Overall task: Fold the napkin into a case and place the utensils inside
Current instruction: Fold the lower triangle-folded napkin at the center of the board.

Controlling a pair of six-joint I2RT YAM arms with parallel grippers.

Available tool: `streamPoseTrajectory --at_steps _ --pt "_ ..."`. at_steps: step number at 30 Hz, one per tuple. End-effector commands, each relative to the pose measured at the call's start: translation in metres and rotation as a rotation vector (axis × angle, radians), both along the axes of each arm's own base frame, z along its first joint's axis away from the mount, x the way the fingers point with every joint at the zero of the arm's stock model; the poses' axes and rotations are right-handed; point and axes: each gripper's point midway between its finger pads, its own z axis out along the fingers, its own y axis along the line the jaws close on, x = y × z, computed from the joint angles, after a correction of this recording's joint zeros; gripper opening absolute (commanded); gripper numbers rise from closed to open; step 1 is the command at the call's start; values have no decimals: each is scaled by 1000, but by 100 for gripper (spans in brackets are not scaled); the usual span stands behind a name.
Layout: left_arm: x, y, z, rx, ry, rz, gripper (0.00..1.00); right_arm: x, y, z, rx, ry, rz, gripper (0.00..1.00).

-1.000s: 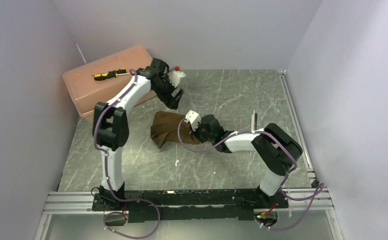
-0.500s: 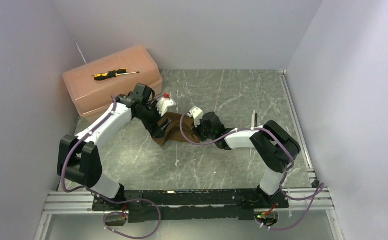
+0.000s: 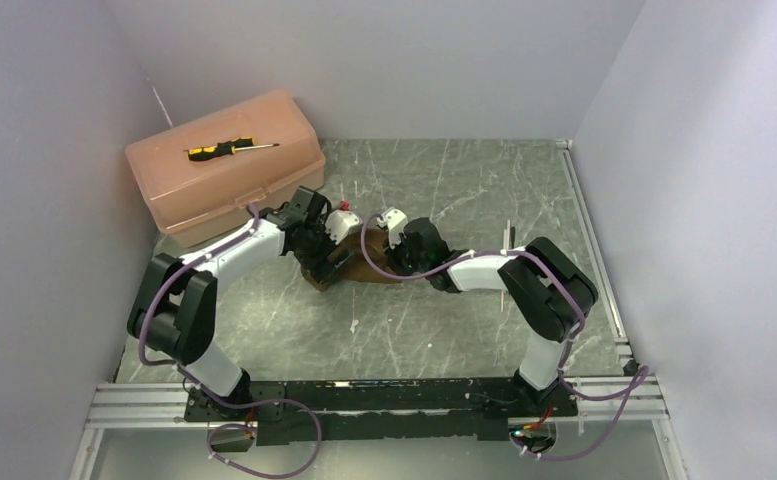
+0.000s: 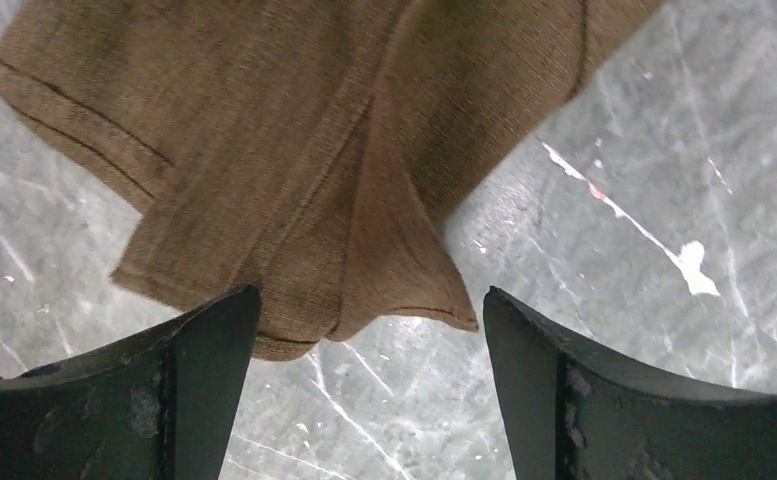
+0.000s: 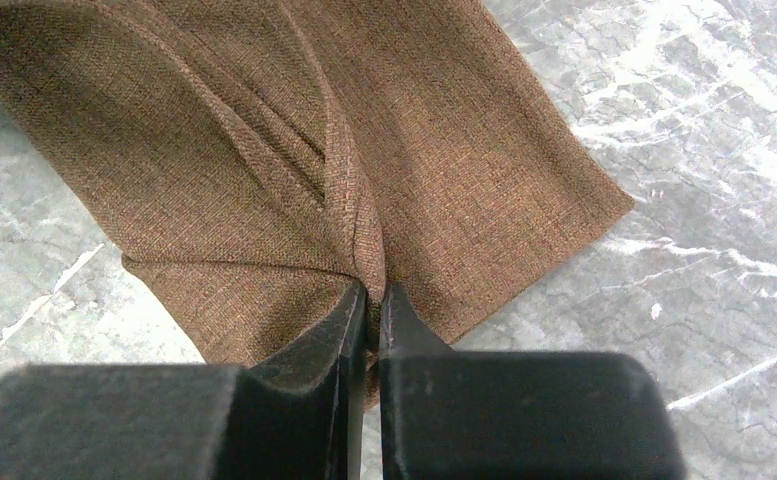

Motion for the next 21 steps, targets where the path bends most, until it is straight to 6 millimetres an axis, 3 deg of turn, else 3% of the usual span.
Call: streamPoseTrajectory --at_steps 1,5,13,17,21 --pt "26 3 0 22 -79 123 87 0 0 -3 0 25 2 0" --pt "28 2 -4 31 -68 143 85 0 -5 -2 -7 27 -1 0" --pt "35 -6 6 63 -131 132 77 1 -9 1 4 35 -15 0" --pt "28 -23 18 20 -134 118 78 0 -11 0 5 41 -17 0" --pt "24 -33 17 7 -113 127 81 0 -12 -1 7 46 -22 0"
